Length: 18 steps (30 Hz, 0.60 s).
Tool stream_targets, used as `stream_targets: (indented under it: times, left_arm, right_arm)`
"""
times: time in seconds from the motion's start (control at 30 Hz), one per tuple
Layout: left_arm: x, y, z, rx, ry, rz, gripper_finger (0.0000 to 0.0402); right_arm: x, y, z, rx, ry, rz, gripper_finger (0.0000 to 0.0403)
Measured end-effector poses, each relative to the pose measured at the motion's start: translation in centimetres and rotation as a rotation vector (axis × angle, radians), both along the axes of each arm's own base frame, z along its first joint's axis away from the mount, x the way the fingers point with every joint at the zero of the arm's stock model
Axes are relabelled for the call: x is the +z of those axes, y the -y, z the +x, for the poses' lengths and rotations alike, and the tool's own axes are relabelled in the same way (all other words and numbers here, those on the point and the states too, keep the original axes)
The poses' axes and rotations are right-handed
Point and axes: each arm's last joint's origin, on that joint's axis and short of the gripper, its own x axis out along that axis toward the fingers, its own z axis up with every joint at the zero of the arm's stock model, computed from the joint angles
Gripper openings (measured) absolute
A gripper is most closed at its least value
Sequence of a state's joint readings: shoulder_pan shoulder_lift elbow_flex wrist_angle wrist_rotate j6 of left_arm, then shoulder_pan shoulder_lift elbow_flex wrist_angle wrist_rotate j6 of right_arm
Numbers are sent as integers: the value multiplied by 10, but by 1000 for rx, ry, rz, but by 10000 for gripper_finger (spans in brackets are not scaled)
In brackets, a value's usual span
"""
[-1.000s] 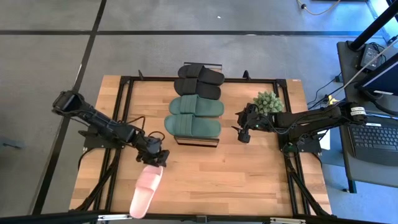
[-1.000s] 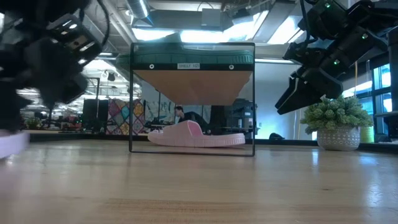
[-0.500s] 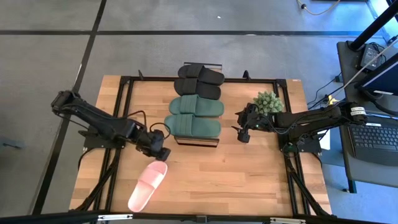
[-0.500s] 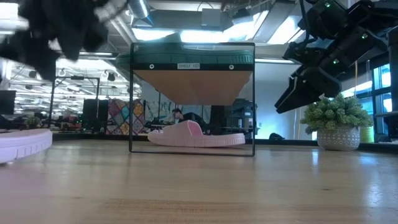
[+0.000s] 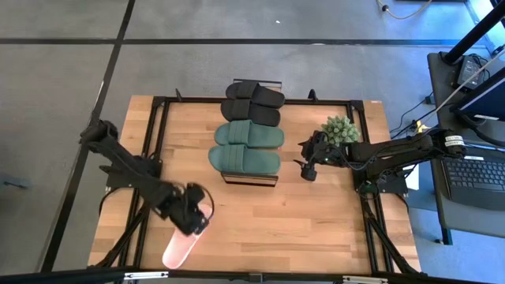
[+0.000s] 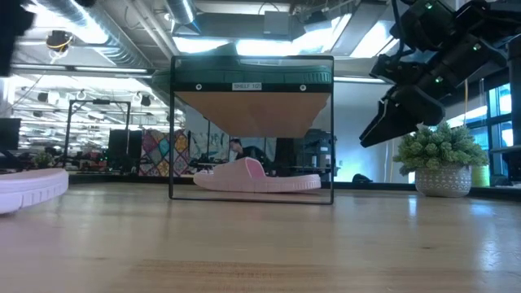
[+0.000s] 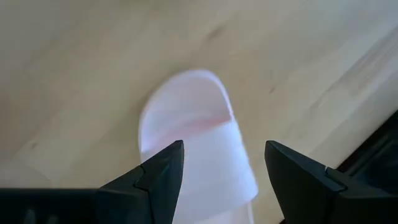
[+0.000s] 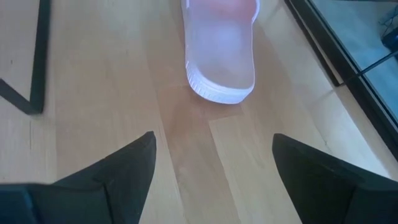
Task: Pick and place slides into the shelf
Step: Put the pink slipper under the shelf
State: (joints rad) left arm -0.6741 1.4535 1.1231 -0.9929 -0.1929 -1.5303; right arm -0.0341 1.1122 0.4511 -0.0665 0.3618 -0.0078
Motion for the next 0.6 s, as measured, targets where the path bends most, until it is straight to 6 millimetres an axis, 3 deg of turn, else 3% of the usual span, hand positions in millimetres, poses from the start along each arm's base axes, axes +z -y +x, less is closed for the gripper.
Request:
stream_targets:
  times: [0.27,0.6]
  left_arm:
    - [-11,49,1,-120,-82,84,215]
    - [-5,80,7,-314,-241,268,215]
  right_arm:
    - [2,0,1,-20,34,22,317]
    - [2,0,1,-119,97,133,317]
